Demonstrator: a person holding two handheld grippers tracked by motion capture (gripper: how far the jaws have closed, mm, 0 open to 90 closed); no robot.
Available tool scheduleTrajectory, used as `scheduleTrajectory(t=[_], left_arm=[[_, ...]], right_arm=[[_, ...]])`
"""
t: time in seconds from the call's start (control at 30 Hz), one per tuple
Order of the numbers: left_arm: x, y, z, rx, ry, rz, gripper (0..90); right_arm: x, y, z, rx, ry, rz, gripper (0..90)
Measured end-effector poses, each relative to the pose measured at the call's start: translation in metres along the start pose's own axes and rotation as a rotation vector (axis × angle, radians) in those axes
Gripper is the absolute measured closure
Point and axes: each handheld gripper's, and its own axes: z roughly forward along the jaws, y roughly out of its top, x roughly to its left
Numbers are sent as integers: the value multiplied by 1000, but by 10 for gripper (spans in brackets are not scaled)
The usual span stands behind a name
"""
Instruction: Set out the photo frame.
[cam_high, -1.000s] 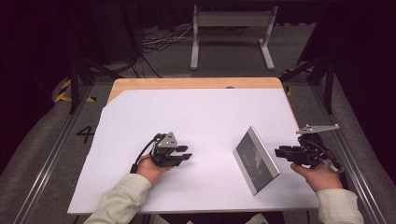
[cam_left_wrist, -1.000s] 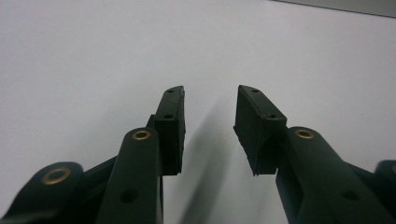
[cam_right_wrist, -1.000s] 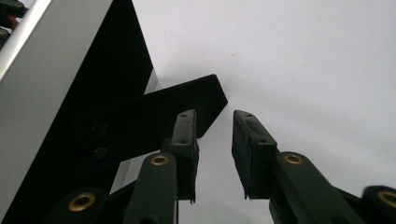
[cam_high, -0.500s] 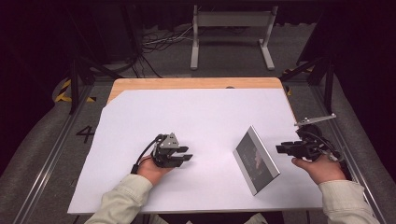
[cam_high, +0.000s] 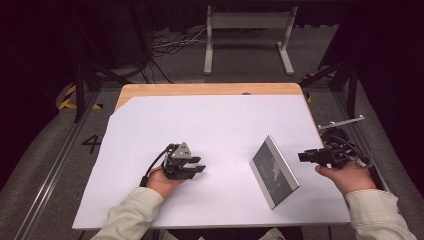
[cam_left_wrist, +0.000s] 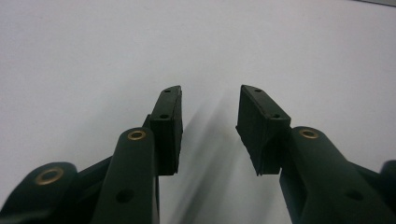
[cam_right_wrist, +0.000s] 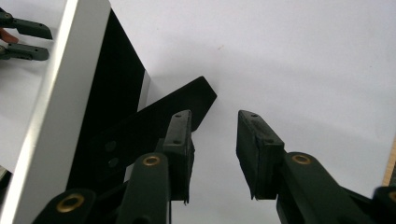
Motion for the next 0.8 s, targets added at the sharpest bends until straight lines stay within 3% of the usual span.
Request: scheduleTrajectory(t=[0.33, 0.57, 0.8], left_arm=[[0, 0, 1, 5, 2, -3, 608], [0, 0, 1, 9, 5, 1, 611], [0, 0, 1, 10, 3, -2, 610]], right_arm=[[12, 8, -11, -11, 1, -24, 644], [20, 13, -14, 12, 8, -35, 647], [33, 19, -20, 0, 24, -70, 633]])
